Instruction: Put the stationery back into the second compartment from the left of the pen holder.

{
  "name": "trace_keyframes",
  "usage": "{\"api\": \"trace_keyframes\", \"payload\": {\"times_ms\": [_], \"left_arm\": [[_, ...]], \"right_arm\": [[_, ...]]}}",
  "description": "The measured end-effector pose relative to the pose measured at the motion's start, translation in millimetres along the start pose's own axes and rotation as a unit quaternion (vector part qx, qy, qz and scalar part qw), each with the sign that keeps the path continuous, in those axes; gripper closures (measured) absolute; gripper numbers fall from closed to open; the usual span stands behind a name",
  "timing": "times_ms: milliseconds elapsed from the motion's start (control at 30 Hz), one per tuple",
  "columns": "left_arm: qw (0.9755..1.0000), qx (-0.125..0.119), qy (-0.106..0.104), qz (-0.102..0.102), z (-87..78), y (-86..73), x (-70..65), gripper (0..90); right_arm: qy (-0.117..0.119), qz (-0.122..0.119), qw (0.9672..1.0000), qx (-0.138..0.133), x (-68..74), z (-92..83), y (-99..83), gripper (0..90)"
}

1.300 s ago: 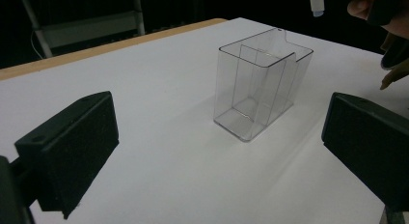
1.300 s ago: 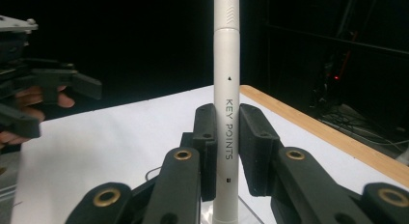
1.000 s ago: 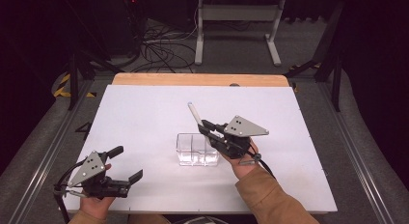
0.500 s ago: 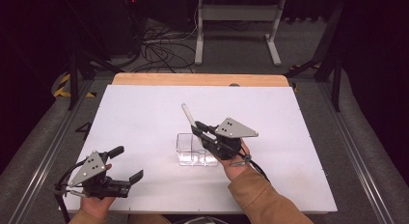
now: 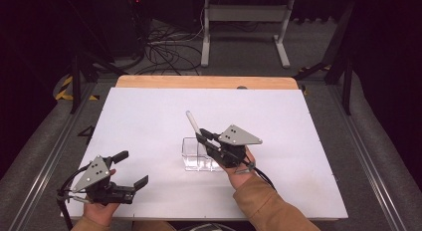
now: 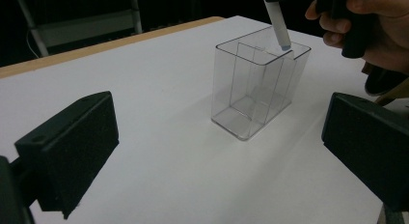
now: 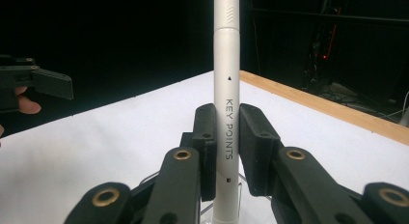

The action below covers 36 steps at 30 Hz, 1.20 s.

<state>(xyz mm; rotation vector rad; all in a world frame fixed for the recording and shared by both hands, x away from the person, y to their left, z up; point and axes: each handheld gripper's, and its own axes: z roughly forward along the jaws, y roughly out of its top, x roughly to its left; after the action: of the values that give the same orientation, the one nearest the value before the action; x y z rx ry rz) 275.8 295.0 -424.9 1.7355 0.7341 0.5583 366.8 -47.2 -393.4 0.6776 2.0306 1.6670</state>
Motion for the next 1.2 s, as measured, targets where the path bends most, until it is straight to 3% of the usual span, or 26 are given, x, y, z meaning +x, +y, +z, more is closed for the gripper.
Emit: {"api": "trace_keyframes", "payload": {"times_ms": [633, 1200], "left_arm": [[1.0000, 0.001, -0.001, 0.001, 0.4, 0.1, 0.0, 0.3], [1.0000, 0.001, 0.000, 0.003, 1.0, 0.5, -0.2, 0.3]], "right_arm": [[-0.001, 0.020, 0.9989, 0.042, -0.7, 3.9, -17.6, 77.5], [-0.003, 0.005, 0.9967, 0.080, 0.3, -5.2, -29.6, 77.4]]}}
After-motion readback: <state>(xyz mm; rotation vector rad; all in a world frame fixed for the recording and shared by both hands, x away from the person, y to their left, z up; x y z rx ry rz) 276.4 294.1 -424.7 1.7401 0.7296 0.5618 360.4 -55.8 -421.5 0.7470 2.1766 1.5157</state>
